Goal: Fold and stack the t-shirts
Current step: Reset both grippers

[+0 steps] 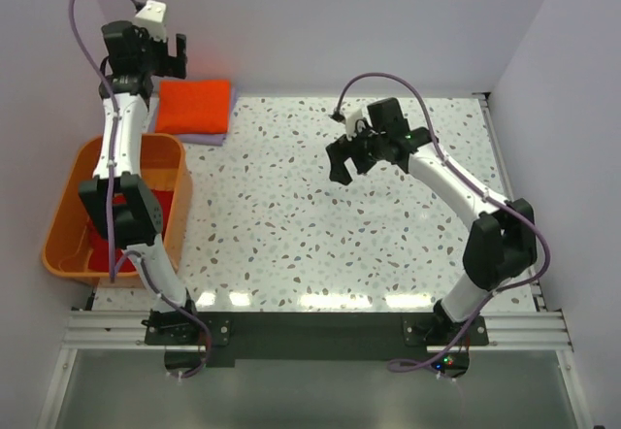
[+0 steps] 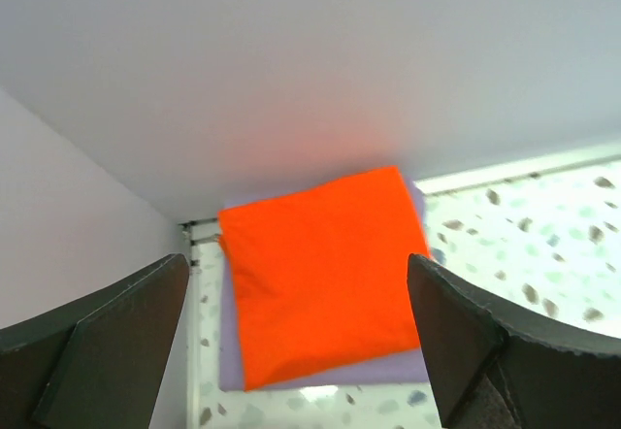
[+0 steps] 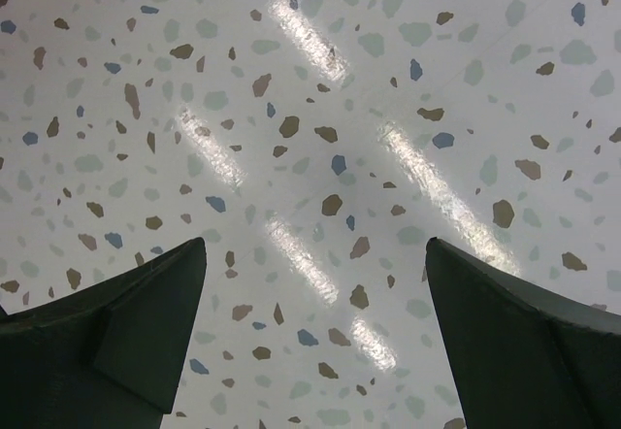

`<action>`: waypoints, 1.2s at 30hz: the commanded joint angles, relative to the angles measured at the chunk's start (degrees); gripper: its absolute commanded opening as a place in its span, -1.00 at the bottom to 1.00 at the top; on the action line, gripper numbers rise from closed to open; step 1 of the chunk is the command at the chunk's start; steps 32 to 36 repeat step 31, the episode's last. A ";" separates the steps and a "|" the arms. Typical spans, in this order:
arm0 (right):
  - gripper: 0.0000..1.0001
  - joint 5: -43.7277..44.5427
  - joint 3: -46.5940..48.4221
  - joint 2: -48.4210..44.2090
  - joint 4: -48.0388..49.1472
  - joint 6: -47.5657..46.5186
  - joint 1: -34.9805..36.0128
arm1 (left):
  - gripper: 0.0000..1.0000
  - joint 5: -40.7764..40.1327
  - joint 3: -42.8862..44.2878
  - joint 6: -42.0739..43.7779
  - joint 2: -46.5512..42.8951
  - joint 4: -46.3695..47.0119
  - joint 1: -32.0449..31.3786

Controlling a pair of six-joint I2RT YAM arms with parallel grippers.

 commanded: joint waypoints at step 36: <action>0.97 4.27 -29.53 -35.27 -2.93 3.89 -16.49 | 1.00 0.74 -59.06 -5.97 -45.50 -9.41 -26.32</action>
